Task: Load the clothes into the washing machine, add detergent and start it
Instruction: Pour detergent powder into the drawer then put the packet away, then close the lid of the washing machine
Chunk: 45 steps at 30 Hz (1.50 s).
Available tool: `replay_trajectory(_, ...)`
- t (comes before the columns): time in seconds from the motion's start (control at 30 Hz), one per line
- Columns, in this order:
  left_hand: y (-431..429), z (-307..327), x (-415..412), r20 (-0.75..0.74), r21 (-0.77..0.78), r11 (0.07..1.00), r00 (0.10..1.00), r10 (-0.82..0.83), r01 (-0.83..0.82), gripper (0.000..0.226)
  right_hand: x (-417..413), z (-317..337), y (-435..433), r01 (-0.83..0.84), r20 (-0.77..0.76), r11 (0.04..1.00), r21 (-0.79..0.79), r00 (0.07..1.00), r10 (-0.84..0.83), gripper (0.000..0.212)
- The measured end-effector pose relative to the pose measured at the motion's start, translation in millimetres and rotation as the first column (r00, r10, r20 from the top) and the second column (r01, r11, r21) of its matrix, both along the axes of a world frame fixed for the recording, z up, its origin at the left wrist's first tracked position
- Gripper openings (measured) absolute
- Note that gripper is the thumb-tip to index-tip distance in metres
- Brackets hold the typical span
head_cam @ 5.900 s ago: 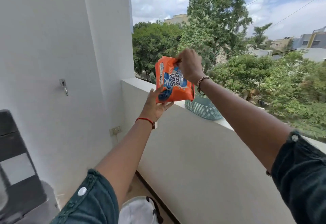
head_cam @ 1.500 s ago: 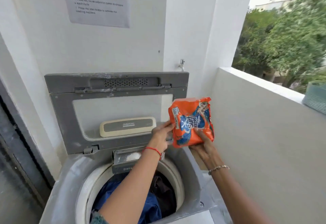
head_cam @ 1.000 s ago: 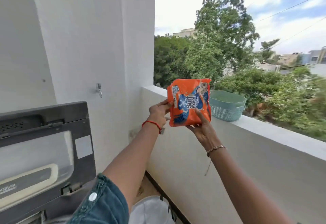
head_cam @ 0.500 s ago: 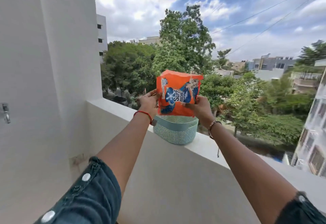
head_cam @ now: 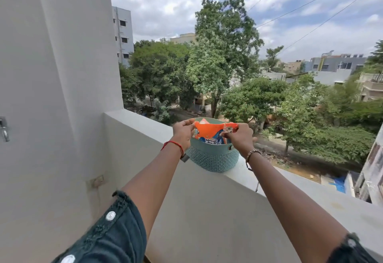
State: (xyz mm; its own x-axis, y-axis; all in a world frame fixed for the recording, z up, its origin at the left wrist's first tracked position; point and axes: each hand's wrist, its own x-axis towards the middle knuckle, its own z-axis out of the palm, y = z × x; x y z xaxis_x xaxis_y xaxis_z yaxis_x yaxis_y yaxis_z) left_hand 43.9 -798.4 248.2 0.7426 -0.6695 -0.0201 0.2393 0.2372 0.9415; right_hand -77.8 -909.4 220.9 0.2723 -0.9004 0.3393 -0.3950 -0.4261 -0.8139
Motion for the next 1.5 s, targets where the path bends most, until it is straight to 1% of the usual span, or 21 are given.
replay_trajectory(0.07, 3, 3, -1, 0.031, 0.024, 1.000, 0.999, -0.014, 0.013, 0.028, -1, 3, 7, 0.010, 0.031, 1.000, 0.027, 0.999, -0.011, 0.024)
replay_trajectory(0.13, 10, 4, -2, 0.035, 0.023, 0.999, 0.999, -0.025, 0.024, 0.031, 2, 3, 7, -0.003, 0.042, 1.000, 0.021, 0.999, 0.002, 0.024)
replay_trajectory(0.17, 14, 4, -1, 0.029, 0.019, 0.999, 0.999, -0.030, 0.029, 0.031, 2, 5, 13, -0.011, 0.035, 1.000, 0.002, 0.999, 0.011, 0.030)
replay_trajectory(0.27, 33, 2, 2, 0.014, 0.009, 1.000, 1.000, -0.026, 0.026, 0.034, 2, 15, 38, 0.024, 0.055, 0.996, -0.086, 0.998, -0.019, 0.063)
replay_trajectory(0.3, 42, 2, 4, 0.005, -0.001, 1.000, 1.000, -0.027, 0.027, 0.035, 2, 20, 51, 0.042, 0.069, 0.991, -0.129, 0.997, -0.033, 0.066)
replay_trajectory(0.4, 77, -4, 9, -0.049, -0.038, 0.999, 0.998, -0.036, 0.034, 0.036, 5, 30, 99, 0.093, 0.119, 0.956, -0.279, 0.991, -0.062, 0.062)
replay_trajectory(0.47, 109, -10, 13, -0.086, -0.066, 0.997, 0.995, -0.045, 0.039, 0.035, 14, 27, 135, 0.070, 0.144, 0.928, -0.365, 0.989, -0.018, 0.054)
replay_trajectory(0.57, 176, -25, 14, -0.172, -0.131, 0.991, 0.984, -0.038, 0.015, 0.024, 36, 7, 202, -0.082, 0.146, 0.890, -0.449, 0.976, 0.163, 0.044)
replay_trajectory(0.63, 234, -44, 12, -0.231, -0.156, 0.988, 0.973, -0.016, -0.021, 0.023, 51, -19, 260, -0.234, 0.134, 0.871, -0.431, 0.938, 0.319, 0.038)
replay_trajectory(0.7, 299, -70, 11, -0.295, -0.154, 0.986, 0.955, 0.014, -0.062, 0.021, 62, -49, 327, -0.390, 0.153, 0.848, -0.360, 0.871, 0.466, 0.033)
replay_trajectory(0.8, 405, -119, 12, -0.405, -0.076, 0.982, 0.905, 0.130, -0.175, 0.022, 73, -97, 433, -0.586, 0.189, 0.789, -0.182, 0.767, 0.613, 0.026)
replay_trajectory(0.87, 479, -151, 10, -0.462, -0.017, 0.962, 0.856, 0.234, -0.272, 0.025, 80, -128, 499, -0.670, 0.202, 0.740, -0.056, 0.718, 0.666, 0.021)
replay_trajectory(0.93, 552, -178, 8, -0.486, 0.055, 0.935, 0.809, 0.331, -0.350, 0.027, 85, -155, 558, -0.733, 0.240, 0.676, 0.073, 0.671, 0.702, 0.019)
replay_trajectory(1.0, 617, -203, 3, -0.521, 0.100, 0.911, 0.758, 0.391, -0.401, 0.028, 88, -178, 610, -0.771, 0.259, 0.607, 0.193, 0.637, 0.726, 0.017)
replay_trajectory(1.1, 694, -230, -9, -0.592, 0.155, 0.880, 0.670, 0.447, -0.450, 0.033, 91, -204, 670, -0.774, 0.313, 0.480, 0.413, 0.615, 0.723, 0.014)
replay_trajectory(1.17, 727, -243, -14, -0.638, 0.180, 0.864, 0.613, 0.466, -0.470, 0.050, 94, -219, 696, -0.739, 0.333, 0.410, 0.535, 0.631, 0.701, 0.008)
replay_trajectory(1.23, 749, -252, -15, -0.688, 0.198, 0.826, 0.525, 0.501, -0.528, 0.067, 96, -227, 712, -0.693, 0.339, 0.345, 0.633, 0.649, 0.682, 0.012)
replay_trajectory(1.3, 765, -257, -11, -0.708, 0.212, 0.781, 0.458, 0.538, -0.588, 0.075, 100, -232, 721, -0.649, 0.351, 0.278, 0.708, 0.665, 0.659, 0.019)
replay_trajectory(1.47, 791, -267, 0, -0.704, 0.248, 0.648, 0.325, 0.632, -0.720, 0.075, 116, -241, 727, -0.571, 0.353, 0.139, 0.809, 0.661, 0.663, 0.035)
replay_trajectory(1.5, 794, -268, 2, -0.701, 0.245, 0.623, 0.308, 0.643, -0.743, 0.074, 121, -241, 729, -0.550, 0.339, 0.129, 0.825, 0.665, 0.665, 0.038)
